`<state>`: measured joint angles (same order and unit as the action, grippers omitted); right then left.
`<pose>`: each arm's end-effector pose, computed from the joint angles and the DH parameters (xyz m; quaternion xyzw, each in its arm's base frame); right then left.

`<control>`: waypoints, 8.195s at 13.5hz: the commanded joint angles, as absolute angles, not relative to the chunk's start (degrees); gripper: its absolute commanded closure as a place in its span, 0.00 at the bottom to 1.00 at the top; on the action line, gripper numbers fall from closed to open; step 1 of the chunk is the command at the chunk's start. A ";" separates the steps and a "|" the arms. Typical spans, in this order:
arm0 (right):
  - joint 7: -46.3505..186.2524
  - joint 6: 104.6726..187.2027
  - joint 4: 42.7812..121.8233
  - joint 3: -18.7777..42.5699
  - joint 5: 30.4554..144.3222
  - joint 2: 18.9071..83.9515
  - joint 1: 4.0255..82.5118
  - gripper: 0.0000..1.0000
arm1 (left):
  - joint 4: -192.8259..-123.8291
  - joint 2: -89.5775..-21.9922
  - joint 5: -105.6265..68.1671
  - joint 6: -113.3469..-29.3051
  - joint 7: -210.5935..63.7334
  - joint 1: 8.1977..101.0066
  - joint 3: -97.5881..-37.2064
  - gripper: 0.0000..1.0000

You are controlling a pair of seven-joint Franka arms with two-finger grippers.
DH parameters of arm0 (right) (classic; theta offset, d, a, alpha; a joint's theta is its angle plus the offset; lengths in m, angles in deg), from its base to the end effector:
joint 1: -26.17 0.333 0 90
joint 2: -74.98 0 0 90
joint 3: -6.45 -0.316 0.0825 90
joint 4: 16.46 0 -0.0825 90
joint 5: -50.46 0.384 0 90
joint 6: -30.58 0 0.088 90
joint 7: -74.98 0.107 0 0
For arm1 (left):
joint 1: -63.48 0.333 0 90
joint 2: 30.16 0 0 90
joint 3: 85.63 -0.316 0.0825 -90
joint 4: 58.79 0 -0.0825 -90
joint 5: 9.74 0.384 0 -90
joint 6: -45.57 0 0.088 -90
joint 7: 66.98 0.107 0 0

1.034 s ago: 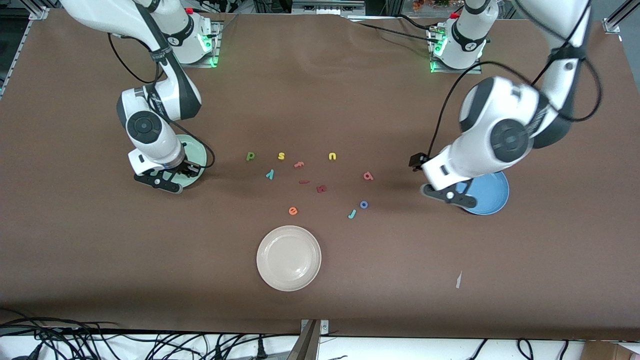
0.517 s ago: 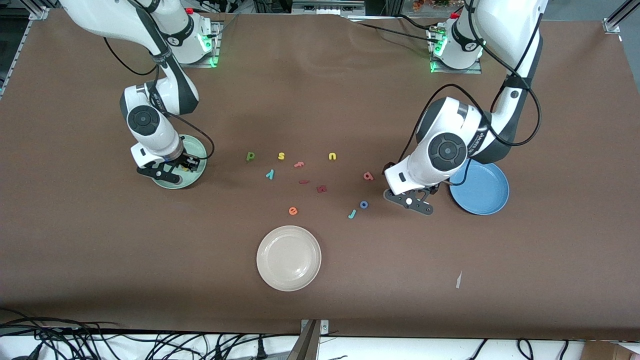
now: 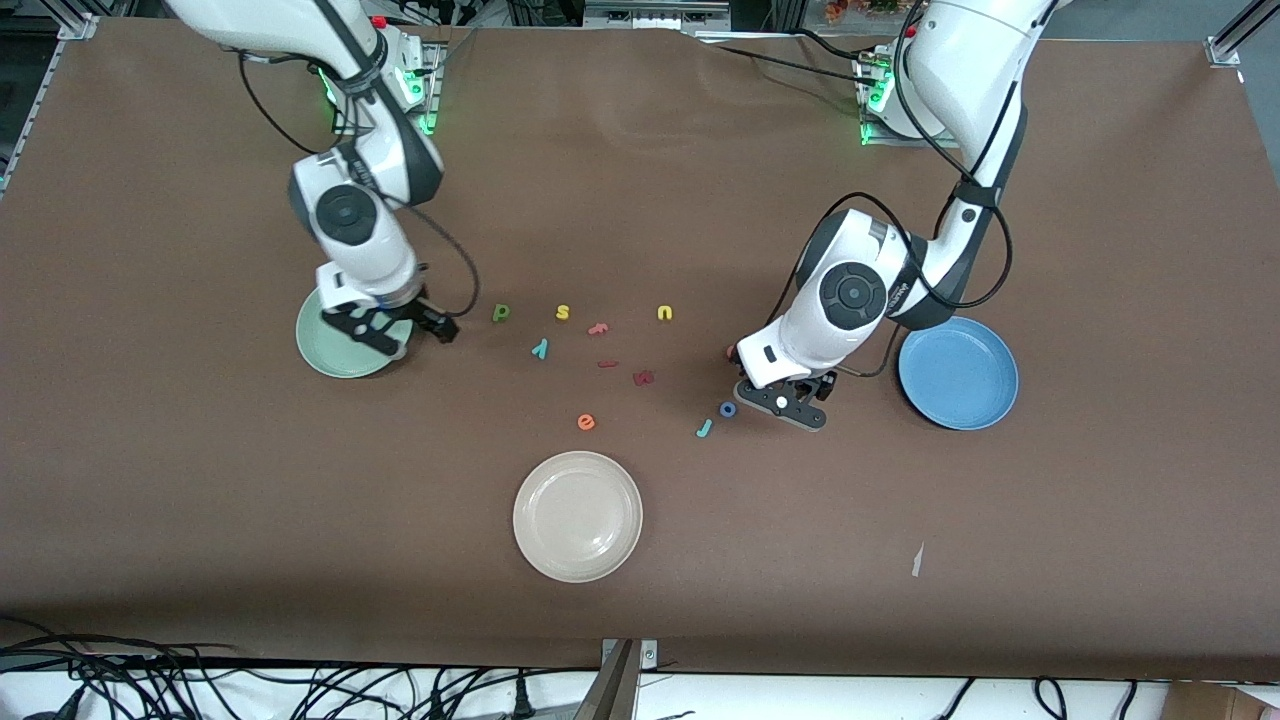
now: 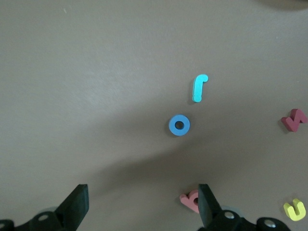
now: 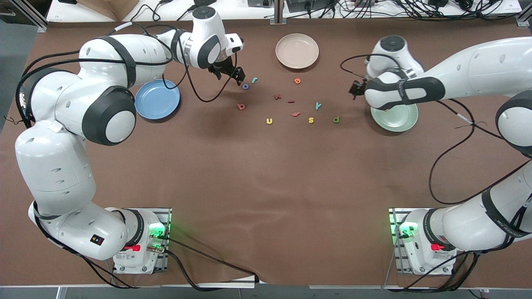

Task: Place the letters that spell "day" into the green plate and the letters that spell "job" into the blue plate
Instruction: 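Drop the yellow letter on the green plate while the left gripper reaches letters, then grasp the green letter with the right gripper while the left grasps pink letter, then release the green letter onto the green plate with the right gripper, then drop the pink letter on the blue plate while the right gripper grasps cyan letter, then drop the cyan letter on the green plate while the left gripper reaches letters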

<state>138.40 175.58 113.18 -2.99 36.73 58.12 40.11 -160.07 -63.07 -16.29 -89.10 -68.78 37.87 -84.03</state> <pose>0.4911 0.2164 0.2296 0.9670 -0.2508 0.0236 0.0380 0.5894 -0.3031 0.2389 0.9828 -0.1783 -0.0082 0.0478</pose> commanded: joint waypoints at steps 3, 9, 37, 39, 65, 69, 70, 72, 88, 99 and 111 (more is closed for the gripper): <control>151.69 176.29 111.34 -6.91 37.62 53.99 42.25 0.00 | -161.62 -63.21 -18.09 -91.00 -68.65 35.27 -84.76 0.06; 151.62 178.14 111.34 -6.91 37.45 50.29 44.63 0.21 | -164.60 -64.70 -18.00 -95.12 -68.83 33.16 -84.76 0.06; 91.86 164.42 114.23 18.84 48.34 60.13 44.63 0.56 | -167.77 -66.02 -17.56 -98.66 -68.74 30.17 -84.76 0.47; 92.29 164.70 114.15 18.84 48.61 59.51 44.63 0.00 | -167.86 -66.02 -17.56 -98.66 -68.74 30.17 -84.76 0.47; 130.35 176.13 90.77 2.23 49.22 38.07 55.97 0.45 | -184.12 -45.10 -17.21 -90.48 -46.76 58.55 -85.28 0.43; 129.65 175.69 90.86 2.32 49.14 38.68 55.97 1.00 | -183.69 -45.11 -17.21 -90.48 -46.68 58.55 -85.28 0.35; 129.22 175.60 90.86 2.32 49.05 39.03 55.88 1.00 | -183.42 -45.19 -17.12 -90.48 -46.68 58.29 -85.20 0.37; 128.43 173.42 90.60 2.75 49.05 40.26 55.79 1.00 | -181.15 -47.46 -17.82 -91.27 -47.63 56.81 -83.63 0.39; 93.02 155.91 98.93 23.22 50.98 54.32 55.17 1.00 | -153.98 -70.15 -29.16 -98.13 -52.39 30.09 -90.37 0.44; 89.66 169.71 113.89 26.13 51.95 57.23 55.17 0.30 | -154.42 -72.70 -29.07 -98.13 -52.30 27.62 -91.61 0.42; 82.39 127.47 78.59 27.79 52.91 60.13 55.09 0.00 | -153.54 -74.20 -29.51 -98.74 -52.48 27.53 -91.61 0.42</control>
